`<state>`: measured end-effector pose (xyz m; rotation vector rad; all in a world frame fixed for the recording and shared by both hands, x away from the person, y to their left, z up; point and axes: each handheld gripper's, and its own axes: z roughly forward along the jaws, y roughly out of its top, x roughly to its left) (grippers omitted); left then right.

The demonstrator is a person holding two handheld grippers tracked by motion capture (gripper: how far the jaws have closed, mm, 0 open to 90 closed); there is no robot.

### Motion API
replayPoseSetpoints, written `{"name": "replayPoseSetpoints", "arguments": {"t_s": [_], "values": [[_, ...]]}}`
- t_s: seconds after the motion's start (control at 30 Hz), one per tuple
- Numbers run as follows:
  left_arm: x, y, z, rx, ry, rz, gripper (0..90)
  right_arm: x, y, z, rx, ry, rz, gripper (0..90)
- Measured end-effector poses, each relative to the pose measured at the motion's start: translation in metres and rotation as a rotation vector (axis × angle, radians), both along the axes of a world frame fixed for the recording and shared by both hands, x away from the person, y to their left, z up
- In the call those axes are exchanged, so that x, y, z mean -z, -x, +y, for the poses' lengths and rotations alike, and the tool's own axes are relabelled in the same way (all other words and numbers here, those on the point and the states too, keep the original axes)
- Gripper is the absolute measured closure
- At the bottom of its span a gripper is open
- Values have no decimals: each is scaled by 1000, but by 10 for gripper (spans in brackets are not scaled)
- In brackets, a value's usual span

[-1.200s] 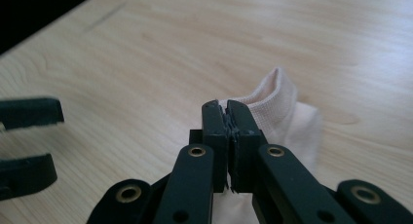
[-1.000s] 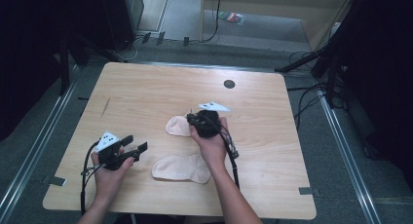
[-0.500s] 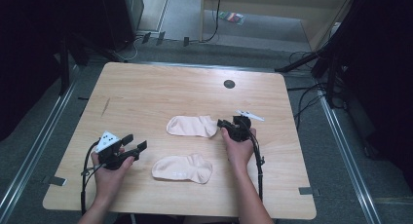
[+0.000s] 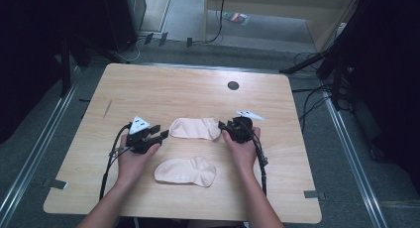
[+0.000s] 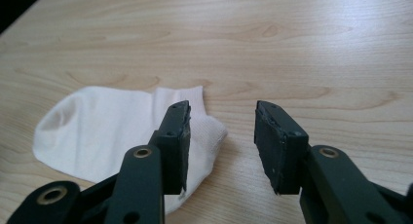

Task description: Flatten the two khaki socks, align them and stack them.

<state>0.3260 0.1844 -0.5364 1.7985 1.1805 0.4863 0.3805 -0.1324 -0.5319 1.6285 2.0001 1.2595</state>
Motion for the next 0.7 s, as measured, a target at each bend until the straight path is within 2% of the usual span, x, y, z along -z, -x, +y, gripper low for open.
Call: {"name": "replayPoseSetpoints", "arguments": {"t_s": [0.07, 0.17, 0.27, 0.37, 0.43, 0.47, 0.57, 0.63, 0.7], "values": [[2, -13, -8, 1, -18, 19, 615, 3, -1, 4, -10, 15, 10, 569], [5, -23, -14, 9, -40, 43, 646, 7, -1, 7, -15, 27, 24, 563], [7, -31, -20, 24, -66, 67, 677, 10, -2, 10, -9, 38, 31, 566], [9, -36, -24, 32, -72, 83, 696, 13, -2, 13, -9, 51, 39, 592], [12, -40, -27, 42, -77, 93, 776, 13, -2, 15, -13, 59, 34, 621], [13, -42, -27, 46, -71, 112, 776, 13, -2, 16, -13, 63, 34, 639], [13, -44, -28, 44, -69, 128, 838, 13, -1, 19, -12, 87, 34, 759], [12, -43, -27, 51, -93, 125, 880, 13, 0, 20, -17, 94, 37, 864], [10, -41, -25, 57, -113, 125, 893, 11, 2, 18, -22, 78, 27, 880]]}}
